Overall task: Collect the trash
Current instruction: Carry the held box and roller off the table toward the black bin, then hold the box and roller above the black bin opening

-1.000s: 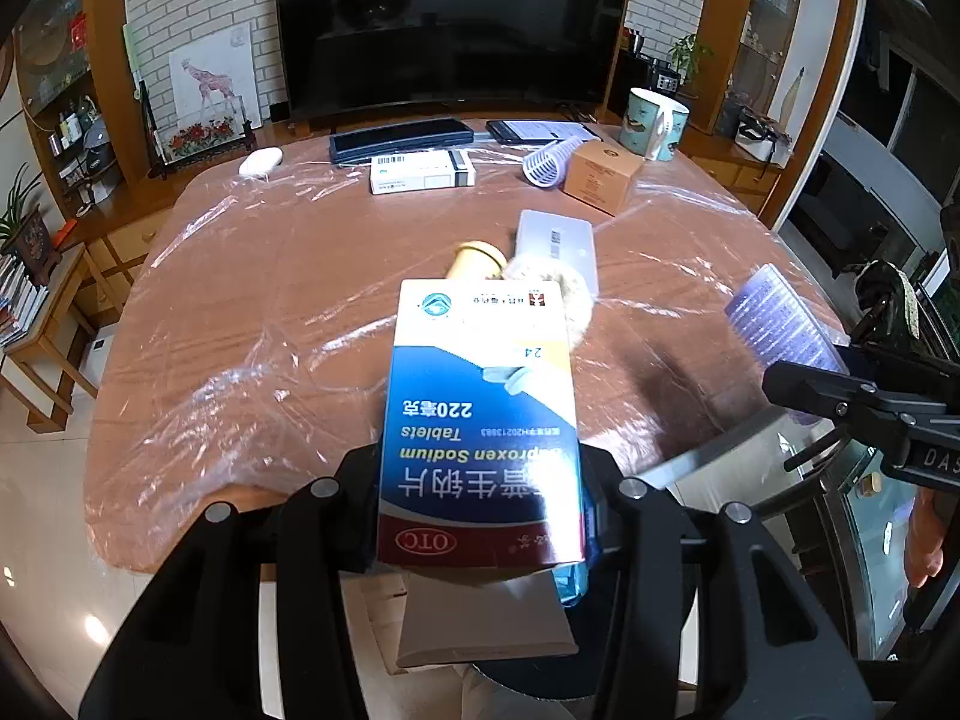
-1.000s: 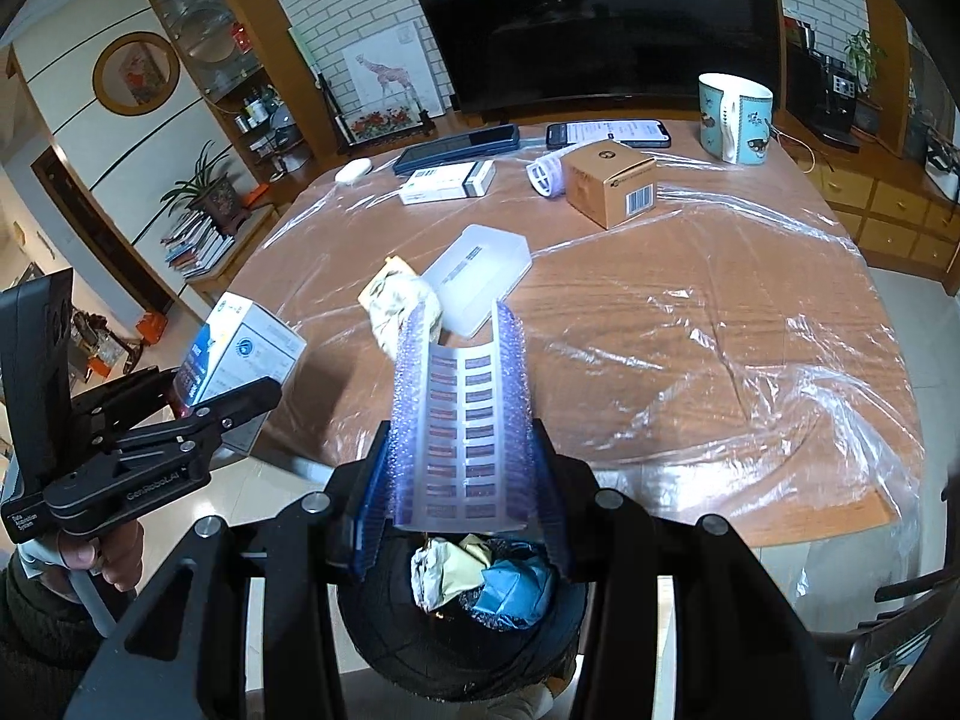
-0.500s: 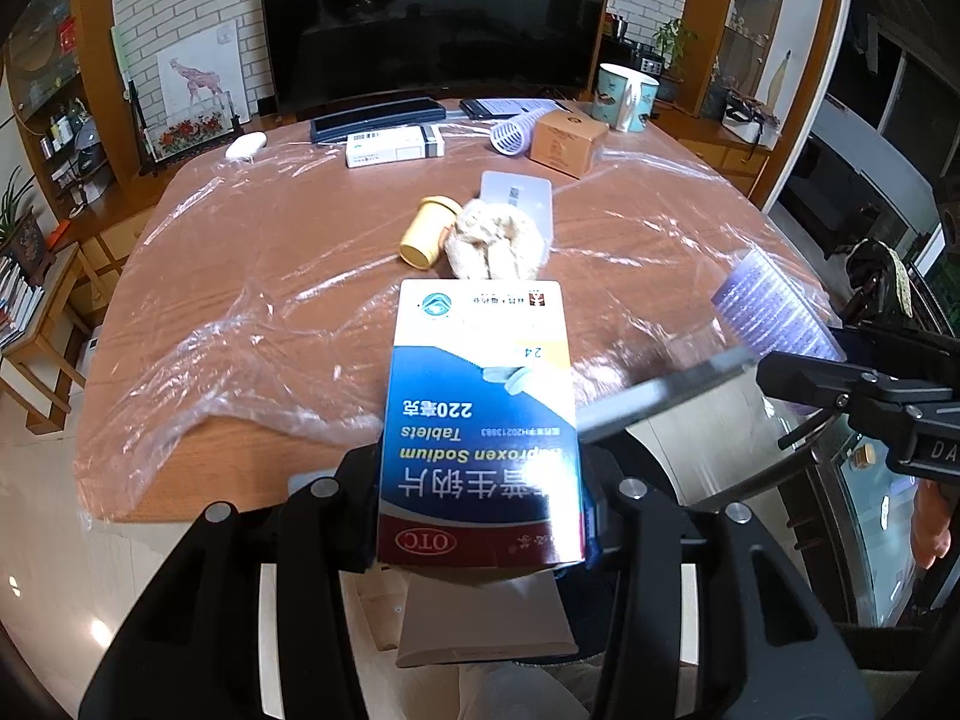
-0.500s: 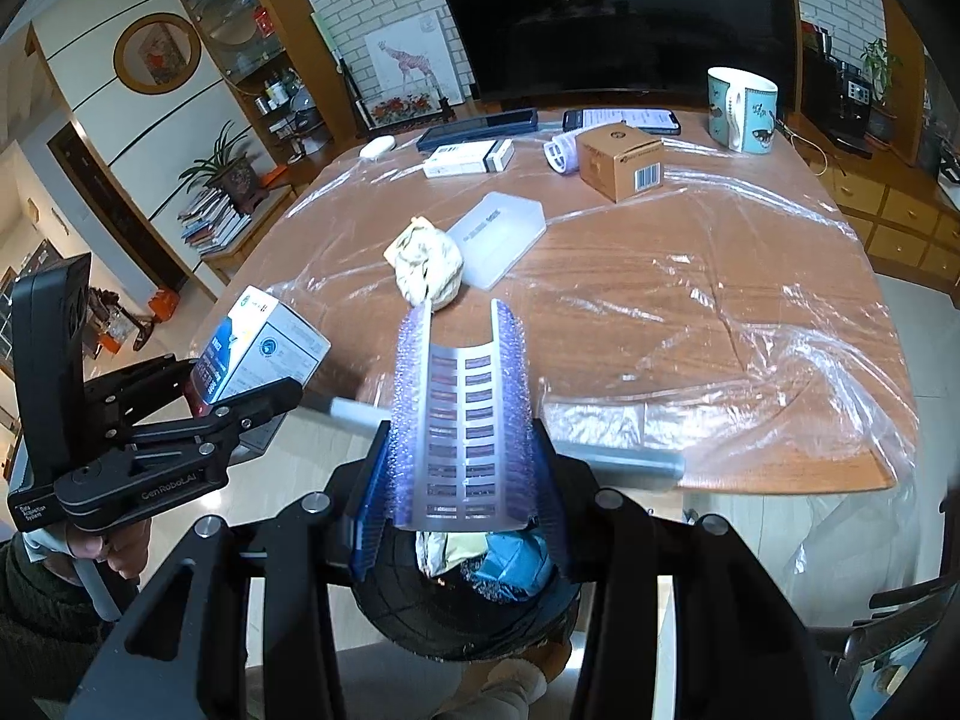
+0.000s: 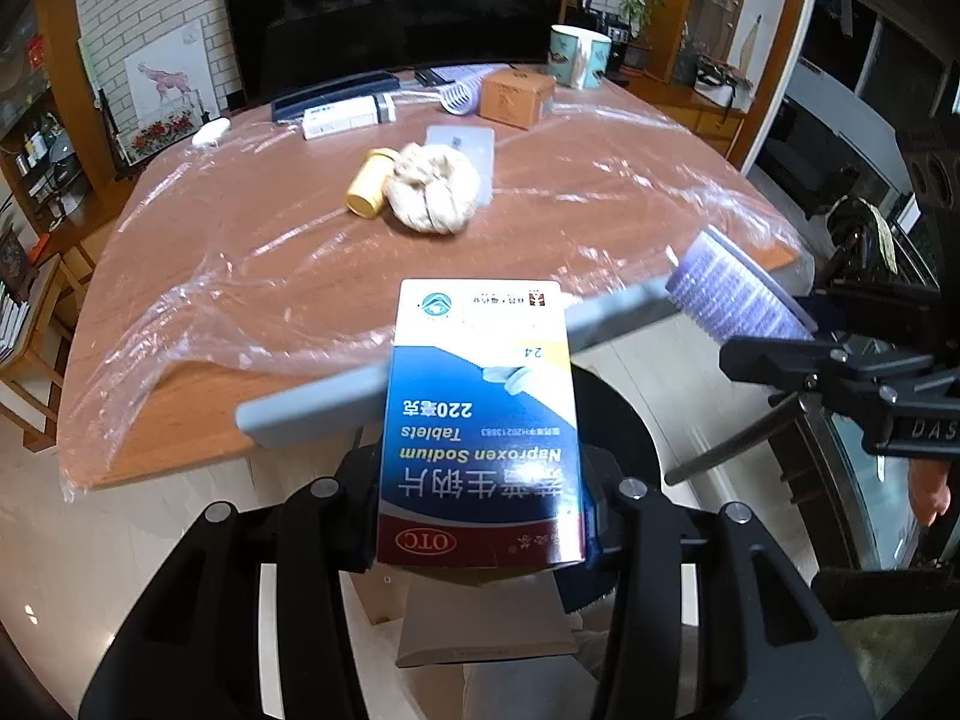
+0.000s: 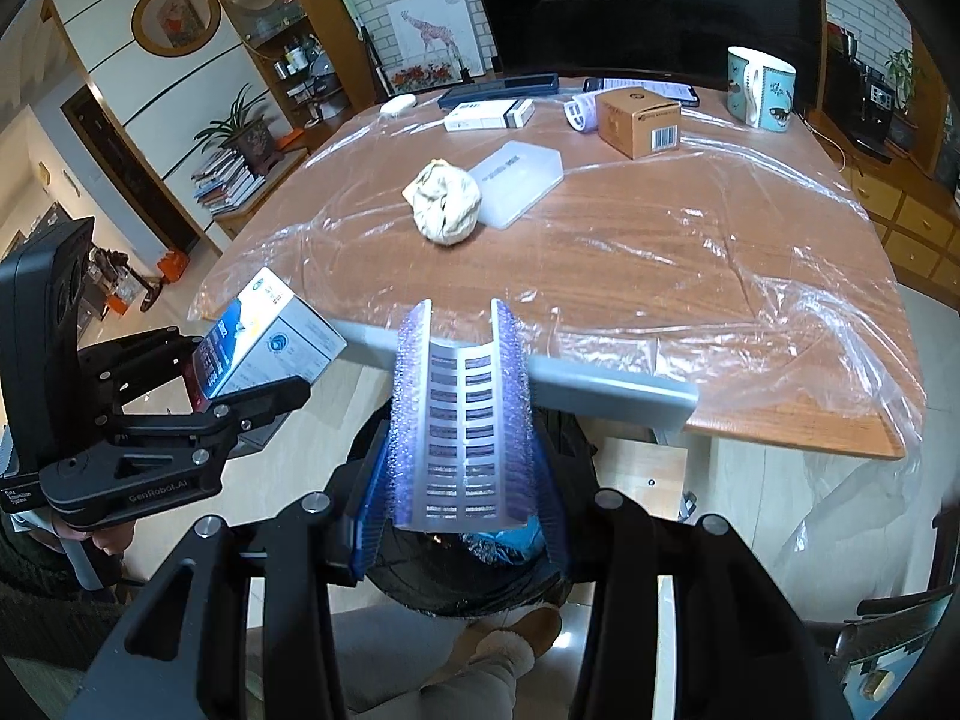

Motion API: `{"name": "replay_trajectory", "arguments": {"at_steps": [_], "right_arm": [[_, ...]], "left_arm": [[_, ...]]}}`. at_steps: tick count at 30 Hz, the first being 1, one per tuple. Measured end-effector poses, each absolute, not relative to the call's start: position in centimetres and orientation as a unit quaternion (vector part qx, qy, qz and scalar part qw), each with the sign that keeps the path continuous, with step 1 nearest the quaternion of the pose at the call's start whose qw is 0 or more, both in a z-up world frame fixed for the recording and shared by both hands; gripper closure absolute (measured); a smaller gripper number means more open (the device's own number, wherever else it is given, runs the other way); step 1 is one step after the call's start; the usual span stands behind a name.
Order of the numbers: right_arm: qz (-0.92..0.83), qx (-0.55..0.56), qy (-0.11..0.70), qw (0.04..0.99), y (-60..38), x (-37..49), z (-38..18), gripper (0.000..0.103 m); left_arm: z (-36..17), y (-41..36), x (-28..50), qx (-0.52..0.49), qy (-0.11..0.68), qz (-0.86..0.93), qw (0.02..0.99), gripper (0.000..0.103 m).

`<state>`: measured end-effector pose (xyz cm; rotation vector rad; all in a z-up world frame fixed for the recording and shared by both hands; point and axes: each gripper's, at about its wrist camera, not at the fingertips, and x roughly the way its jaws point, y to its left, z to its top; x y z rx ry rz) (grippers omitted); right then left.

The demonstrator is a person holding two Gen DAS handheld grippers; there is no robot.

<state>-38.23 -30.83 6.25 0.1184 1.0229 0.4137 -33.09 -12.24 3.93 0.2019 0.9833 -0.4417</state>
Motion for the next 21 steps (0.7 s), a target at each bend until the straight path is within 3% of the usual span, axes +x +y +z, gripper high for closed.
{"name": "replay_trajectory", "arguments": {"at_steps": [21], "right_arm": [[0.204, 0.035, 0.529, 0.823, -30.1, -39.3, 2.5, 0.060]], "left_arm": [[-0.8, -13.6, -34.8, 0.131, 0.520, -0.218, 0.815, 0.055]]}}
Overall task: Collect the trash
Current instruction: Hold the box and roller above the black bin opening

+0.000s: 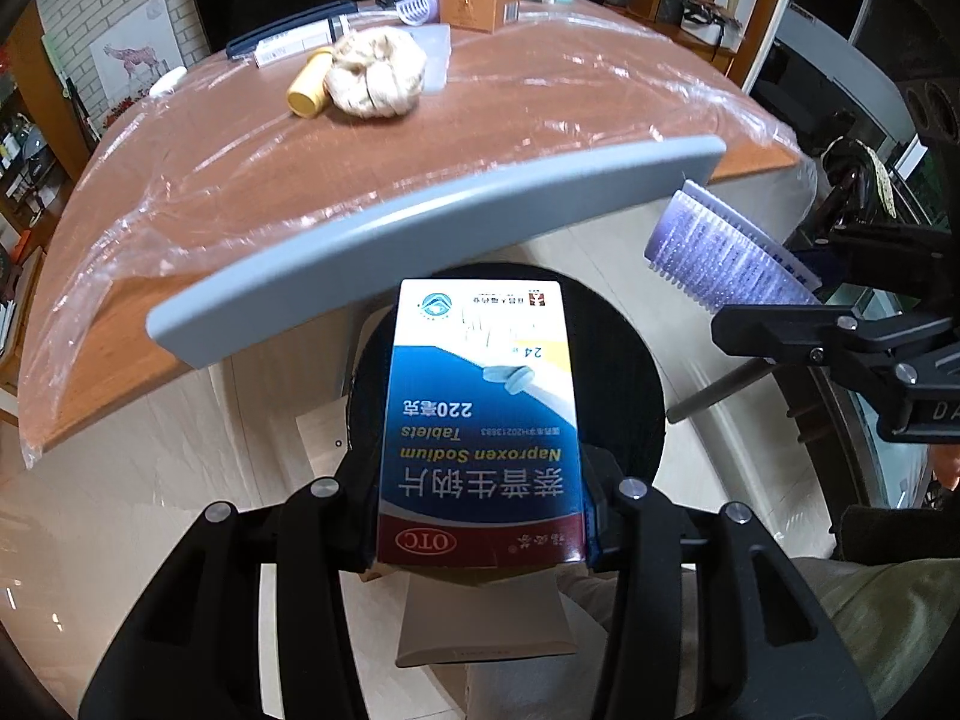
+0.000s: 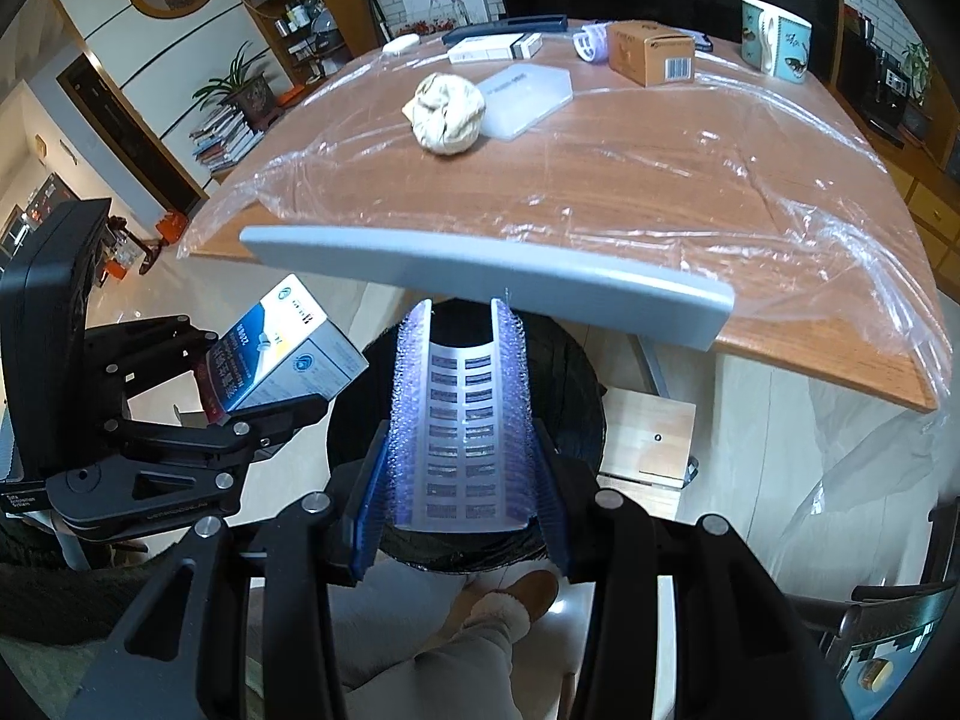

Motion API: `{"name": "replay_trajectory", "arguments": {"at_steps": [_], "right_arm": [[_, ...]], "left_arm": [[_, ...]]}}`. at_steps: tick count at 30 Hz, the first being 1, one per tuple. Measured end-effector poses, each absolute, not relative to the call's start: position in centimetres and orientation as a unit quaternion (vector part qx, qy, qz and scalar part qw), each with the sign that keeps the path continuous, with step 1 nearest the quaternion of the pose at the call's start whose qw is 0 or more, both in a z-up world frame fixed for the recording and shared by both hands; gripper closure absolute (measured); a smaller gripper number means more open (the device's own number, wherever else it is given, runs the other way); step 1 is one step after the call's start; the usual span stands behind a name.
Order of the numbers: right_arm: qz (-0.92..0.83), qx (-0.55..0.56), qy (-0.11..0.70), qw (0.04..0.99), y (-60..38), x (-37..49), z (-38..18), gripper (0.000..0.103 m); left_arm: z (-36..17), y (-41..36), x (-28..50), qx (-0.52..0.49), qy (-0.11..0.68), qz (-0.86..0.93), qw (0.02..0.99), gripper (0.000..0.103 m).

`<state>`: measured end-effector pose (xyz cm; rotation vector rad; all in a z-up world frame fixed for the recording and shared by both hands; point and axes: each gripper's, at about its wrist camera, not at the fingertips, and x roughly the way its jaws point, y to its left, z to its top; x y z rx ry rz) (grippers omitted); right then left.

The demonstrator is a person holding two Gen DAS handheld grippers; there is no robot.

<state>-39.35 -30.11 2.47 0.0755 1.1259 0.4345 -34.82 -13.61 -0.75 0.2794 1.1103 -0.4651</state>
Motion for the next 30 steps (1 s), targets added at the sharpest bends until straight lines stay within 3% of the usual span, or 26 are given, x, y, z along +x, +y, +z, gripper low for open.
{"name": "replay_trajectory", "arguments": {"at_steps": [30], "right_arm": [[0.190, 0.018, 0.583, 0.790, -29.0, -37.6, -3.4, 0.060]], "left_arm": [[-5.8, -15.2, -33.1, 0.168, 0.568, -0.208, 0.778, 0.055]]}}
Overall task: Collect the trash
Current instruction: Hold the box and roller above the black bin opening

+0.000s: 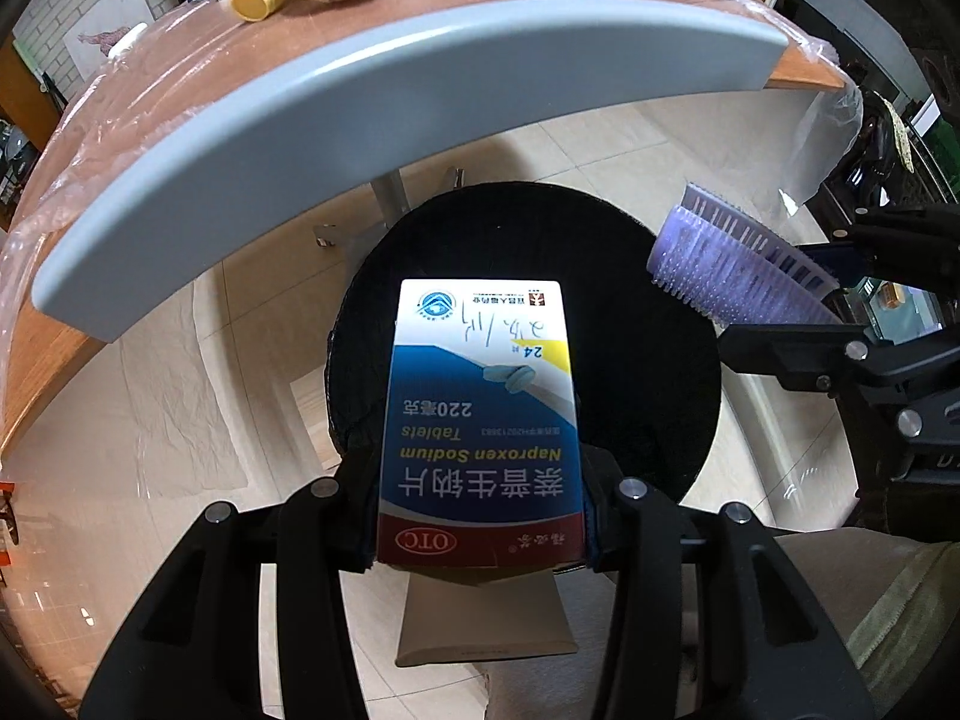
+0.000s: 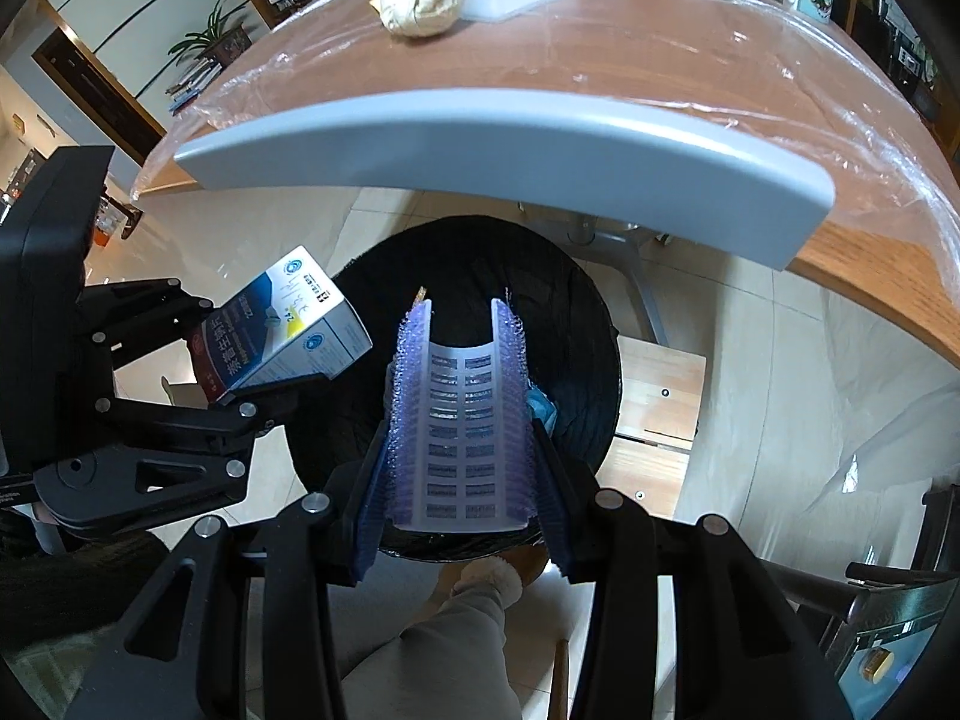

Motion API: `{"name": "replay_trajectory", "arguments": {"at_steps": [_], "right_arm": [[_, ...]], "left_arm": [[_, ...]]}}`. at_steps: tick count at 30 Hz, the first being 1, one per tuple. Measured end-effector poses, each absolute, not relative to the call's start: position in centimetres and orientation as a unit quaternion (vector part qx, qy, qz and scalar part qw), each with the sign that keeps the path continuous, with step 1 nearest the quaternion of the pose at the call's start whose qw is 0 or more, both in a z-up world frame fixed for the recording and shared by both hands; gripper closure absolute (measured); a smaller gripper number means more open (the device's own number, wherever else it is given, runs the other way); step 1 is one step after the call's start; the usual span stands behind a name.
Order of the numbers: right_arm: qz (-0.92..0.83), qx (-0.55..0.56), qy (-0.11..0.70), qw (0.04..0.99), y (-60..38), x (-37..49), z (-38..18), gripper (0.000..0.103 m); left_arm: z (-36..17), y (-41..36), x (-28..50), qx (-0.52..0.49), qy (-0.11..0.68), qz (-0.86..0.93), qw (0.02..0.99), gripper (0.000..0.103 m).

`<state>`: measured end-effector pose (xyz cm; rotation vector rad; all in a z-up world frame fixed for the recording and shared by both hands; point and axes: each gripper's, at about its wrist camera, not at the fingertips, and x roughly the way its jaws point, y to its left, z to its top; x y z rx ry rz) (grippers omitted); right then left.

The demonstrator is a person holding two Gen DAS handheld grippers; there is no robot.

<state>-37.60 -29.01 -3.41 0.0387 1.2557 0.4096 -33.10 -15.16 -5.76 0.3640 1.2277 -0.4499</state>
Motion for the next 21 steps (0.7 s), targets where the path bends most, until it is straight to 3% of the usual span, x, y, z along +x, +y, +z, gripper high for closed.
{"name": "replay_trajectory", "arguments": {"at_steps": [21], "right_arm": [[0.176, 0.003, 0.603, 0.778, -28.0, -36.5, -5.8, 0.060]], "left_arm": [[-7.6, -16.1, -32.0, 0.190, 0.580, -0.207, 0.765, 0.055]]}}
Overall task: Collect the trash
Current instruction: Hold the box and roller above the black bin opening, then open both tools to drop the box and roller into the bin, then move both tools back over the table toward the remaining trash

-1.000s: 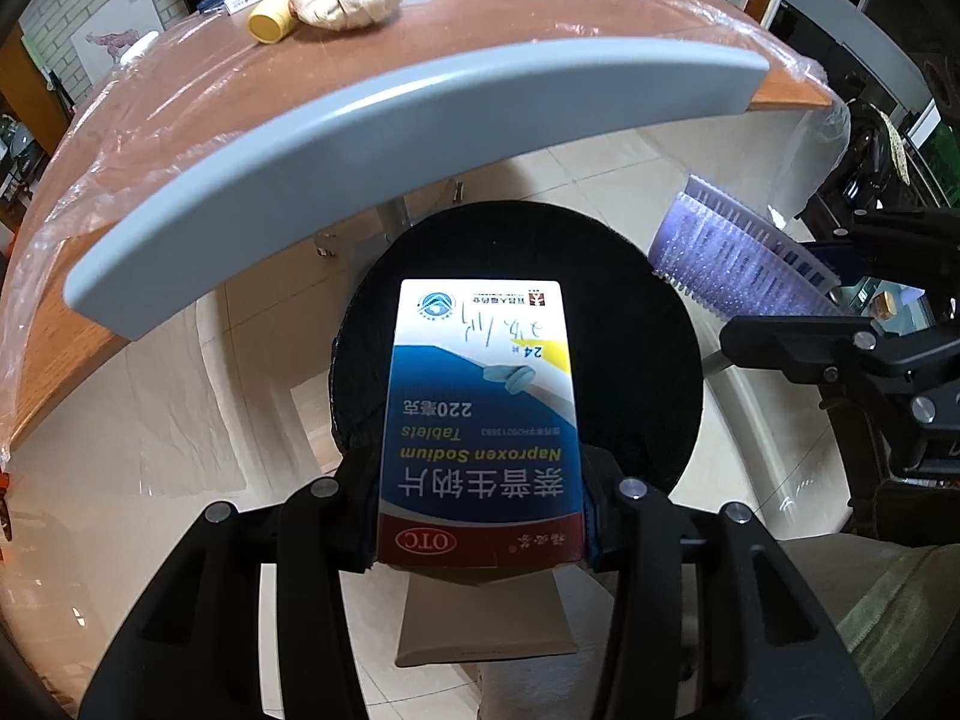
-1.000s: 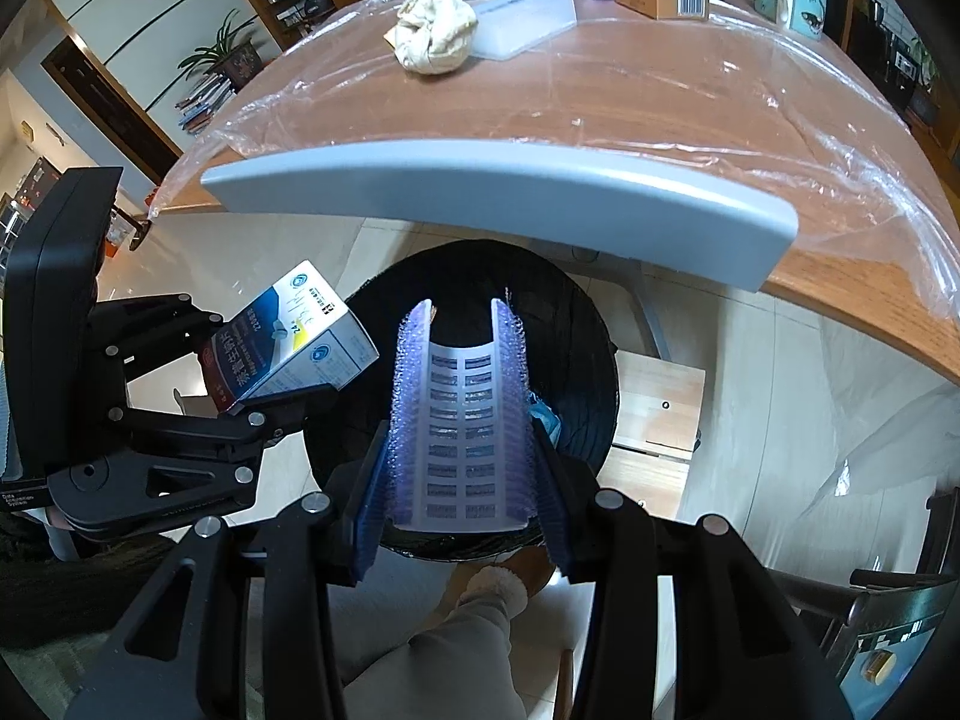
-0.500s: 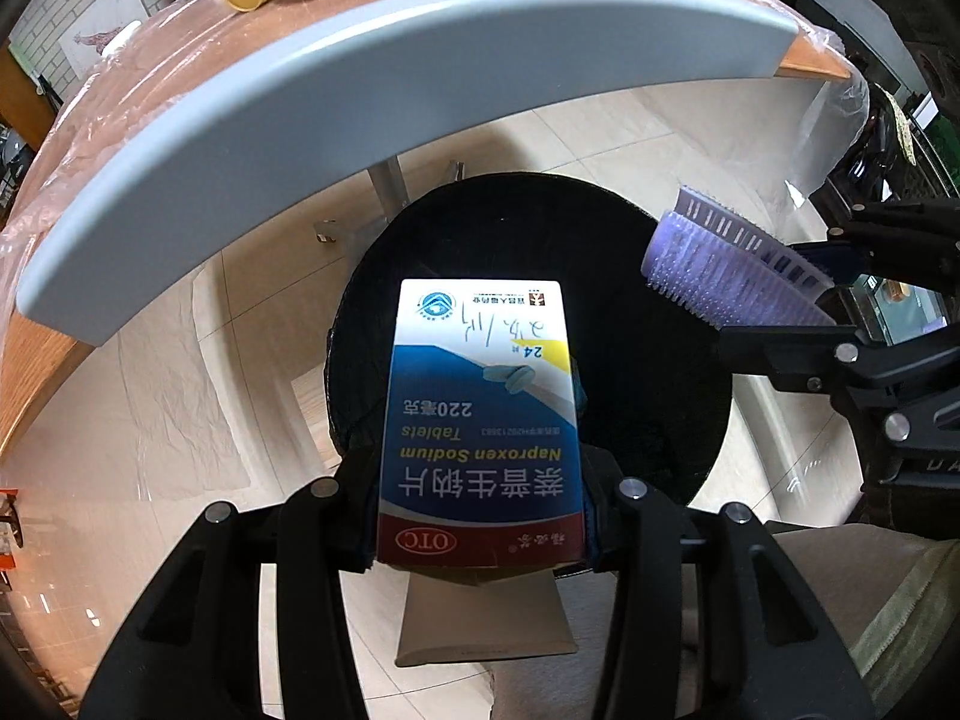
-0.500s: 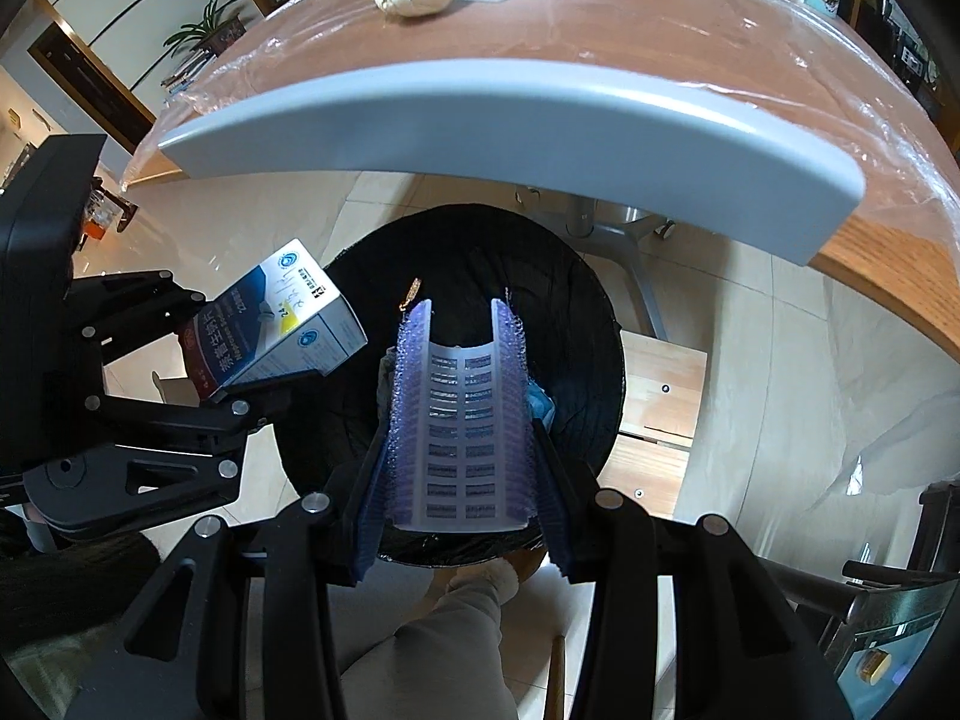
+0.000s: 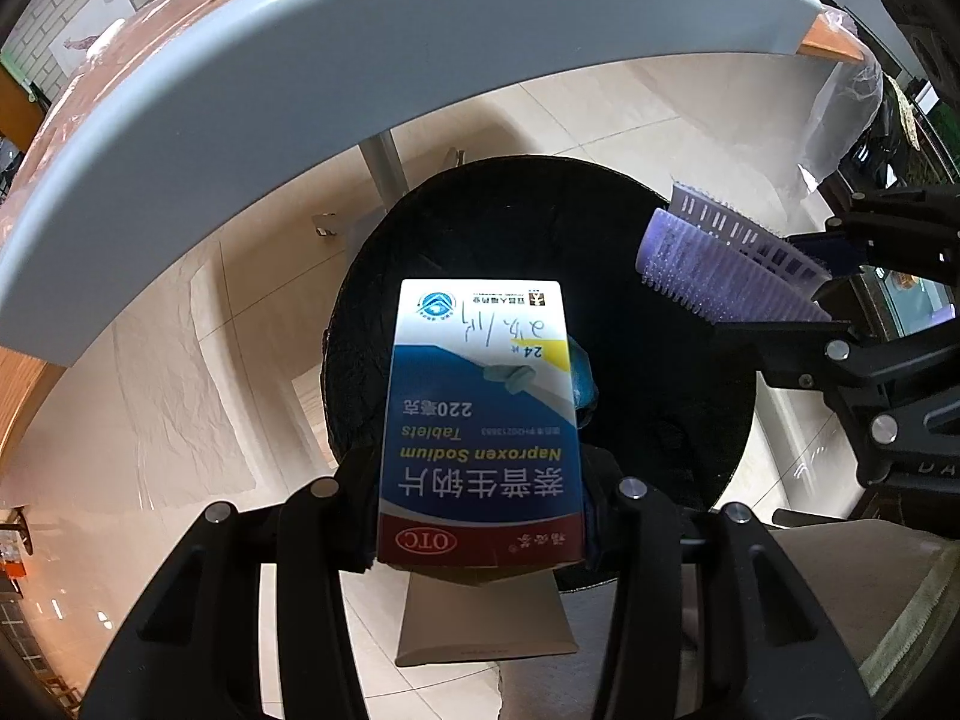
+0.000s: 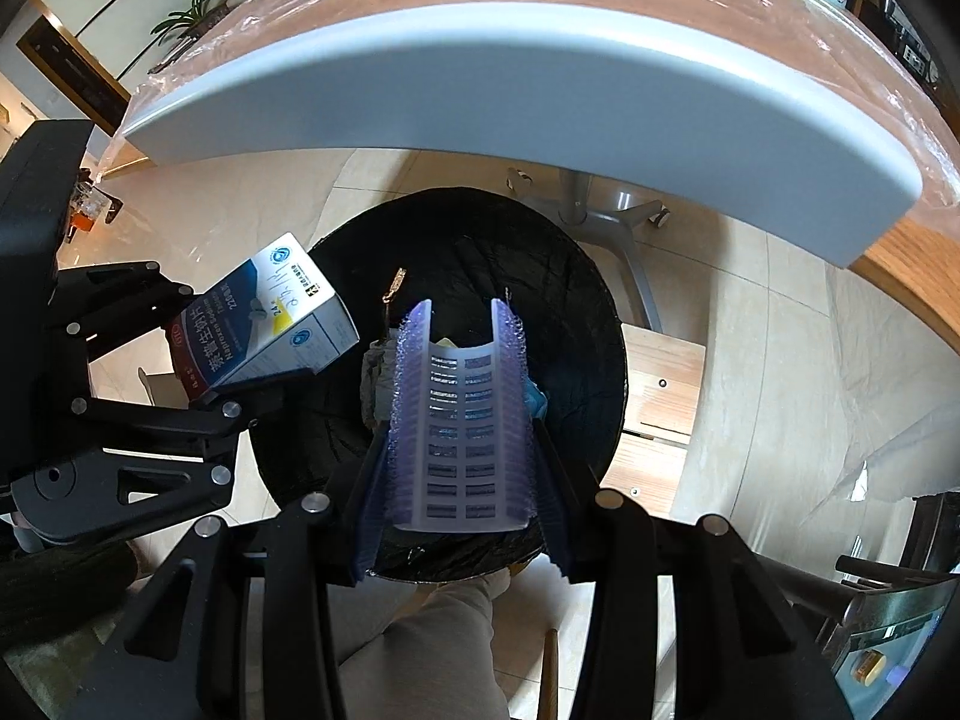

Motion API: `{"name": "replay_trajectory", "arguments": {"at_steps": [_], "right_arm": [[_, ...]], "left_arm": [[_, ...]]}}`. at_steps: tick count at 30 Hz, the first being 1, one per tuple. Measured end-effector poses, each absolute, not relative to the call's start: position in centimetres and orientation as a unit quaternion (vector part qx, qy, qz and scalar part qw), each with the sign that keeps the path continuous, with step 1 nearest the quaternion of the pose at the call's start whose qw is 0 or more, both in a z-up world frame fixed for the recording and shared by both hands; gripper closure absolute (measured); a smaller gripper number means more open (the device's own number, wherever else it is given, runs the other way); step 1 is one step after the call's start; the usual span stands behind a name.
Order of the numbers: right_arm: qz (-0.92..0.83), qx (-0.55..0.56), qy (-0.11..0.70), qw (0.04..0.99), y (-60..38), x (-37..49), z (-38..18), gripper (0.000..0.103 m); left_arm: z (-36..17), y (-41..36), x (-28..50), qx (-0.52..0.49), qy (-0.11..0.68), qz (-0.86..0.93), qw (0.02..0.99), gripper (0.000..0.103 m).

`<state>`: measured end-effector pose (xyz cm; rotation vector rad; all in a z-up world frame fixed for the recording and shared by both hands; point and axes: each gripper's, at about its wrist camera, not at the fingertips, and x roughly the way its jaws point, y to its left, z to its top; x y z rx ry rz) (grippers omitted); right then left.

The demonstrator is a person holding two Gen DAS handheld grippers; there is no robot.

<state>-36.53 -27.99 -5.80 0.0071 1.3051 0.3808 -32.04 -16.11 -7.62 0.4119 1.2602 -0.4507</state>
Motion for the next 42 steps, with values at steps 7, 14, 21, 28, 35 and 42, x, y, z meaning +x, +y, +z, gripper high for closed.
{"name": "replay_trajectory", "arguments": {"at_steps": [7, 14, 21, 28, 35, 42], "right_arm": [[0.171, 0.004, 0.609, 0.775, -27.9, -36.3, -6.3, 0.060], [0.165, 0.006, 0.614, 0.772, -27.9, -35.9, -6.8, 0.060], [0.157, 0.014, 0.619, 0.770, -28.3, -35.7, -7.2, 0.060], [0.143, 0.035, 0.611, 0.778, -29.5, -36.1, -6.4, 0.037], [0.145, 0.021, 0.569, 0.809, -30.8, -38.0, -2.3, 0.031], [0.160, -0.001, 0.440, 0.884, -32.6, -38.9, 6.5, 0.004]], "left_arm": [[-7.9, -16.3, -31.4, 0.194, 0.580, -0.209, 0.763, 0.055], [-8.0, -16.3, -31.5, 0.195, 0.581, -0.210, 0.761, 0.055], [-8.1, -16.4, -31.4, 0.195, 0.580, -0.210, 0.762, 0.055], [-7.2, -16.0, -31.7, 0.201, 0.560, -0.207, 0.777, 0.037], [-4.3, -14.4, -32.8, 0.174, 0.538, -0.216, 0.796, 0.036], [4.6, -13.5, -34.7, 0.146, 0.411, -0.267, 0.860, 0.002]]}}
